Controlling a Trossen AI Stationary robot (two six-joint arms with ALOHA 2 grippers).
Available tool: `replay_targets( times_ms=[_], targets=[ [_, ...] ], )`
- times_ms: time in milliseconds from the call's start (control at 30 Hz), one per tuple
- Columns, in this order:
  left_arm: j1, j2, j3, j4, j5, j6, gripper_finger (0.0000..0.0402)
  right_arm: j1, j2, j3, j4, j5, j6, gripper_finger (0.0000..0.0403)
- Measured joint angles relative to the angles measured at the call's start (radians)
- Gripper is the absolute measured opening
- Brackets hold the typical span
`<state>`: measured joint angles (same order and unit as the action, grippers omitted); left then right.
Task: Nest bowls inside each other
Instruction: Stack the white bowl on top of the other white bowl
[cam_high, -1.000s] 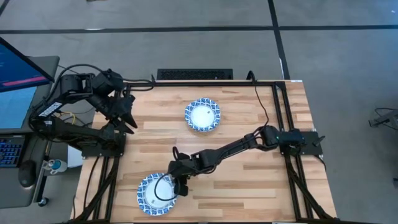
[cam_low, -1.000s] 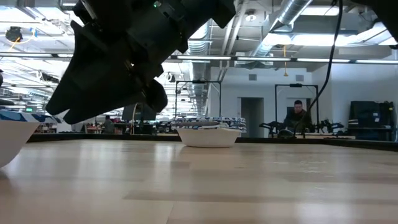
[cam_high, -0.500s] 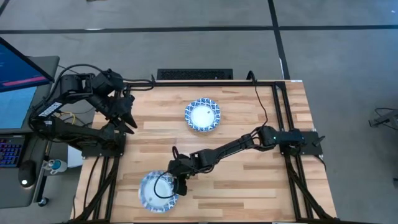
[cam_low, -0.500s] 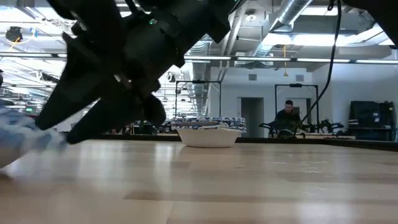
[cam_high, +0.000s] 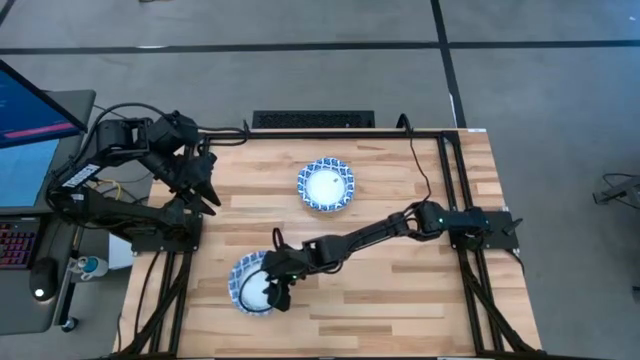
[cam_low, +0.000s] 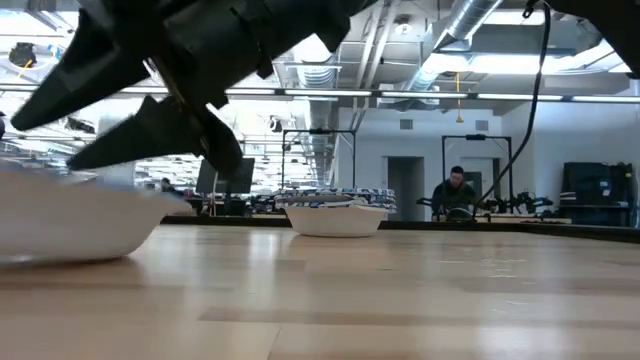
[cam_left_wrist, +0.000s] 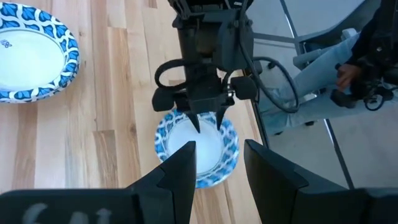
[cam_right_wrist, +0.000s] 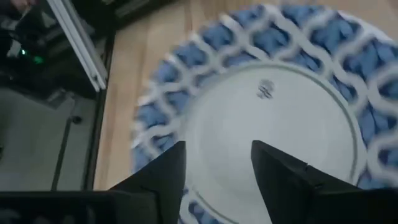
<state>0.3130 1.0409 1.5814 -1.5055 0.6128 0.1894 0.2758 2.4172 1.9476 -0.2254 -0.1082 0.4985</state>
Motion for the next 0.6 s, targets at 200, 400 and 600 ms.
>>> replay_targets(
  times_ms=[200,400,600],
  targets=[
    [0.000,0.000,0.000,0.000,0.000,-0.001,0.0126,-0.006,0.003,0.032,-0.084,0.013,-0.036,0.0196],
    [0.000,0.000,0.000,0.000,0.000,-0.002,0.0126,-0.030,0.004,0.030,-0.230,0.043,-0.087,0.0190],
    [0.000,0.000,0.000,0.000,0.000,-0.005,0.0126,-0.071,0.001,0.036,-0.234,0.053,-0.115,0.0190]
  ],
)
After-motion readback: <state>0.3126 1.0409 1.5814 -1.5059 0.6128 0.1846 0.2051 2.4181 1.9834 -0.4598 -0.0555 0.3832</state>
